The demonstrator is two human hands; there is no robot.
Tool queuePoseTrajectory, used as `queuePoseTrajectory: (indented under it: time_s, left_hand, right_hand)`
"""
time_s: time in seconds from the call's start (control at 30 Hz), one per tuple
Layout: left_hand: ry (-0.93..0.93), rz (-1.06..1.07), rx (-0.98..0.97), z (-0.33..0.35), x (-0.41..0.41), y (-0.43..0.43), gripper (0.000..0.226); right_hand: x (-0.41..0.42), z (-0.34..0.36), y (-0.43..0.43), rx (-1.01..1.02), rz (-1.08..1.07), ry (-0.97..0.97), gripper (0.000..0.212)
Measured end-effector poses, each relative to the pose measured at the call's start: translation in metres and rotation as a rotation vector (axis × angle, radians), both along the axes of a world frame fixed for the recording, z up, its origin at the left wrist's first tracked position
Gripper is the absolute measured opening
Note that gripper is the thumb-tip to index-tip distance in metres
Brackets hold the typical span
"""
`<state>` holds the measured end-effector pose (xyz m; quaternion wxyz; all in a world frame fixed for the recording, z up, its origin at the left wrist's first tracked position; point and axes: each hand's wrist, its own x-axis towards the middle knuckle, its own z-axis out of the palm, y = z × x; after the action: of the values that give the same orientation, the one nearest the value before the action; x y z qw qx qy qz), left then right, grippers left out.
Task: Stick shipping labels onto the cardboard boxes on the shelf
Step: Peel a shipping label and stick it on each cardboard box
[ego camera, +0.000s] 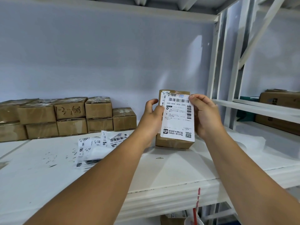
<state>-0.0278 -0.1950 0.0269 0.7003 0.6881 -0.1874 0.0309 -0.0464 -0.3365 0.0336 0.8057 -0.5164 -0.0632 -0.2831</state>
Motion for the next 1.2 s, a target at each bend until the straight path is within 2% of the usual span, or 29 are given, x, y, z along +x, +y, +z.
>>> queuePoseTrajectory:
  time_s: [0.13,0.23,0.37,0.5,0.7,0.9,1.03,1.2]
  left_hand:
    - [-0.019,-0.004,0.003,-0.001,0.000,0.000,0.031]
    - [0.016,-0.015,-0.018,0.000,-0.001,0.000,0.030]
    - [0.016,-0.020,0.013,0.001,-0.005,0.003,0.034]
    - [0.037,-0.013,-0.007,0.001,-0.003,0.005,0.042]
    - [-0.039,0.051,-0.103,0.005,-0.002,0.007,0.068]
    - [-0.091,0.096,-0.191,0.009,-0.003,0.008,0.039]
    - [-0.047,0.179,-0.286,0.011,0.001,0.009,0.021]
    - [0.028,0.325,-0.458,0.010,0.009,0.016,0.019]
  right_hand:
    - [0.003,-0.002,0.000,0.006,0.034,-0.011,0.021]
    - [0.006,-0.003,0.000,0.044,0.071,0.001,0.011]
    - [0.006,-0.003,0.000,0.136,0.156,0.039,0.021]
    - [0.005,-0.003,0.003,-0.017,0.174,0.015,0.018]
    - [0.002,-0.004,0.009,-0.168,0.255,-0.058,0.034]
    - [0.000,-0.004,0.011,-0.234,0.280,-0.074,0.039]
    - [0.001,-0.006,0.013,-0.314,0.281,-0.015,0.046]
    - [0.001,-0.008,0.013,-0.403,0.296,0.114,0.036]
